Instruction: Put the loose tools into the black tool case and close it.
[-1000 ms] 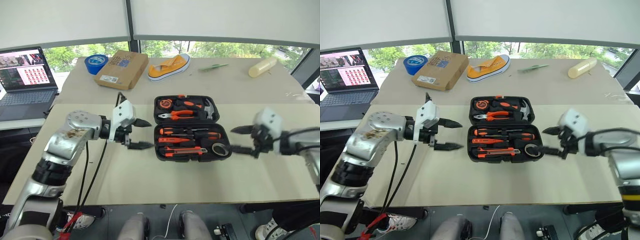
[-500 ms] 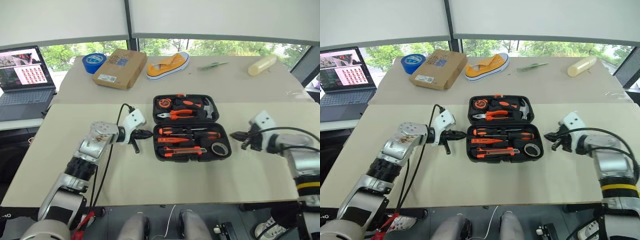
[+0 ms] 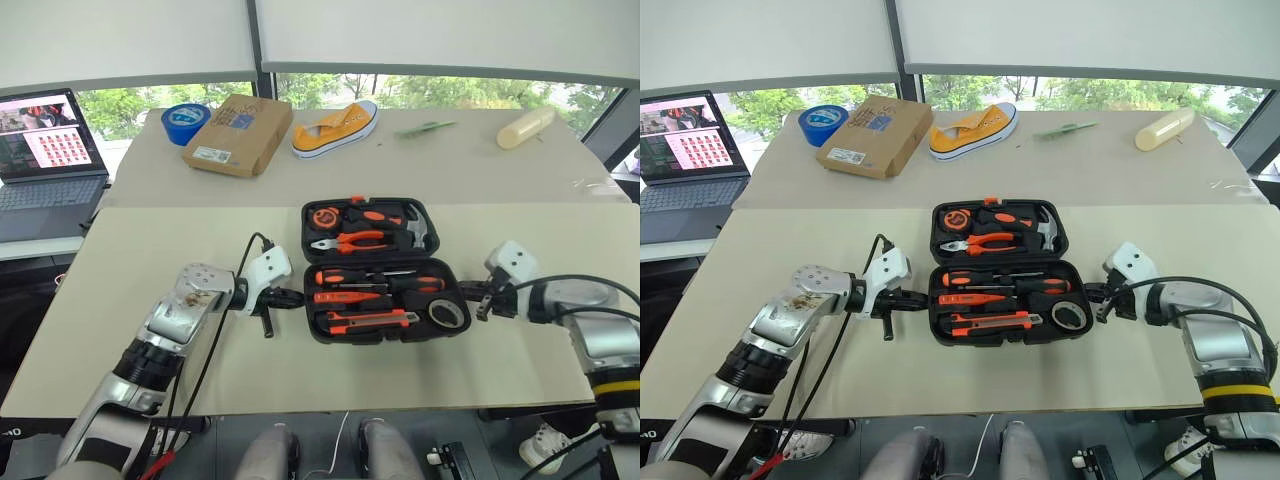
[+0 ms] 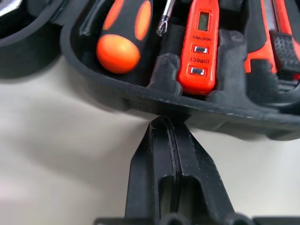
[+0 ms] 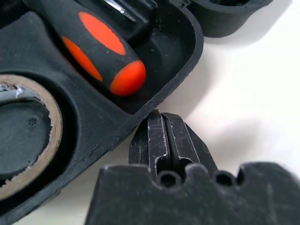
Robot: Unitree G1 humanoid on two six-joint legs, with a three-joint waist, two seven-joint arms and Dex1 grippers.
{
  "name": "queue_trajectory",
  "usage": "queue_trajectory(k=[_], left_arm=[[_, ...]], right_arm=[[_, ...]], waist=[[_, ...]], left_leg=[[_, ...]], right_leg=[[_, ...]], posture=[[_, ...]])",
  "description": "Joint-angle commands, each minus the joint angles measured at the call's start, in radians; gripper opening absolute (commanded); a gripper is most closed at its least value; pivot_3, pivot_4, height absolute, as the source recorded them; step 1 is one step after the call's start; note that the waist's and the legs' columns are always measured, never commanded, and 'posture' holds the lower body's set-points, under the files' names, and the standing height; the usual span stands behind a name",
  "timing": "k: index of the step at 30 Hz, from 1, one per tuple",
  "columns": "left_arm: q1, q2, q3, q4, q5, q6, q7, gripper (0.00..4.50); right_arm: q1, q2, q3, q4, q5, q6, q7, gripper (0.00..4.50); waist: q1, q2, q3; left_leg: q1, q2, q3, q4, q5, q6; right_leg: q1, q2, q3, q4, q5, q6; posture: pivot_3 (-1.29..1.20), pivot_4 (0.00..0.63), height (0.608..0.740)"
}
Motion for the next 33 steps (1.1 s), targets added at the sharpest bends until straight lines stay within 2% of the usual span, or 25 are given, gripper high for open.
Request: queue_trajectory(k=[1, 6, 9, 12, 15, 18, 20, 21, 25, 26, 28, 33], left_arm=[[0.033, 0.017, -0.004, -0.11, -0.063, -0.004, -0.058, 0.0], [0.093, 0.061, 0.012, -0.11, -0.025, -0.026, -0.02, 0.0], [0.124, 0.09, 0.039, -0.076, 0.008, -0.03, 0.03, 0.0], [0.158, 0.121, 0.095, -0.058, 0.01, 0.016, 0.088, 0.0], [0.156, 0.127, 0.194, -0.061, -0.062, 0.136, 0.126, 0.75], [0.086, 0.099, 0.299, -0.058, -0.162, 0.29, 0.173, 1.87], [0.002, 0.059, 0.361, -0.03, -0.225, 0.399, 0.221, 2.46], [-0.045, 0.033, 0.384, -0.01, -0.248, 0.448, 0.251, 2.99], [-0.214, -0.098, 0.439, 0.093, -0.28, 0.579, 0.395, 4.4], [-0.248, -0.129, 0.446, 0.122, -0.279, 0.595, 0.43, 4.5], [-0.295, -0.171, 0.45, 0.172, -0.27, 0.606, 0.479, 4.5], [-0.385, -0.261, 0.405, 0.368, -0.182, 0.491, 0.606, 4.5]], right_arm=[[0.066, -0.009, -0.031, -0.147, 0.062, 0.01, 0.029, 0.04], [0.192, -0.024, -0.09, -0.248, 0.059, 0.048, -0.027, 0.04], [0.21, -0.033, -0.117, -0.206, -0.008, 0.05, -0.121, 0.04], [0.242, -0.053, -0.173, -0.19, -0.001, 0.068, -0.155, 0.04], [0.241, -0.057, -0.242, -0.207, 0.062, 0.157, -0.163, 0.81], [0.187, -0.055, -0.282, -0.233, 0.138, 0.272, -0.169, 1.9], [0.11, -0.047, -0.281, -0.23, 0.176, 0.346, -0.186, 2.47], [0.058, -0.036, -0.274, -0.222, 0.194, 0.384, -0.2, 2.92], [-0.164, 0.032, -0.21, -0.14, 0.214, 0.49, -0.274, 4.28], [-0.216, 0.055, -0.195, -0.11, 0.213, 0.504, -0.289, 4.46], [-0.292, 0.088, -0.168, -0.054, 0.205, 0.523, -0.312, 4.46], [-0.461, 0.176, -0.031, 0.2, 0.069, 0.428, -0.398, 4.46]], waist=[[0.001, 0.0, 0.0], [0.005, 0.0, 0.0], [0.007, 0.0, 0.0], [0.008, 0.0, 0.0], [0.007, 0.0, 0.0], [-0.001, 0.0, 0.0], [-0.002, 0.0, 0.0], [-0.002, 0.0, 0.0], [0.002, 0.0, 0.0], [0.003, 0.0, 0.0], [0.003, 0.0, 0.0], [-0.003, 0.0, 0.0]], left_leg=[[0.0, 0.0, 0.0, 0.0, 0.0, 0.0], [0.001, 0.001, 0.0, -0.001, 0.0, 0.0], [0.002, 0.0, 0.0, 0.0, 0.0, 0.0], [0.005, 0.0, 0.0, 0.0, -0.003, 0.004], [0.008, 0.001, 0.0, 0.0, -0.003, 0.005], [0.009, 0.002, 0.0, -0.001, -0.003, 0.005], [0.009, 0.002, 0.0, 0.0, -0.003, 0.005], [0.009, 0.002, -0.001, 0.0, -0.003, 0.005], [0.009, 0.001, -0.002, 0.002, -0.002, 0.003], [0.008, 0.0, -0.003, 0.001, -0.001, 0.001], [0.008, 0.0, -0.003, 0.001, 0.002, -0.004], [0.002, -0.002, -0.003, 0.0, 0.004, -0.007]], right_leg=[[0.0, 0.0, 0.0, 0.0, 0.0, 0.0], [0.0, 0.001, 0.0, 0.001, 0.0, 0.0], [0.002, 0.0, 0.0, 0.0, 0.0, 0.0], [0.004, 0.0, 0.0, 0.0, 0.0, 0.0], [0.004, 0.0, 0.001, 0.0, -0.001, -0.001], [0.005, 0.002, 0.001, 0.001, 0.0, -0.003], [0.005, 0.002, 0.0, 0.002, 0.001, -0.004], [0.005, 0.002, 0.0, 0.002, 0.001, -0.004], [0.006, 0.001, -0.001, 0.002, 0.002, -0.004], [0.006, 0.001, -0.001, 0.001, 0.002, -0.004], [0.006, 0.001, -0.001, 0.002, 0.002, -0.004], [0.0, 0.0, 0.0, 0.003, 0.002, -0.003]], posture=[[0.0, 0.15, 0.735], [0.0, 0.15, 0.735], [0.0, 0.15, 0.735], [0.0, 0.15, 0.735], [0.0, 0.15, 0.735], [0.0, 0.15, 0.735], [0.0, 0.15, 0.735], [0.0, 0.15, 0.735], [0.0, 0.15, 0.735], [0.0, 0.15, 0.735], [0.0, 0.15, 0.735], [0.0, 0.15, 0.735]])
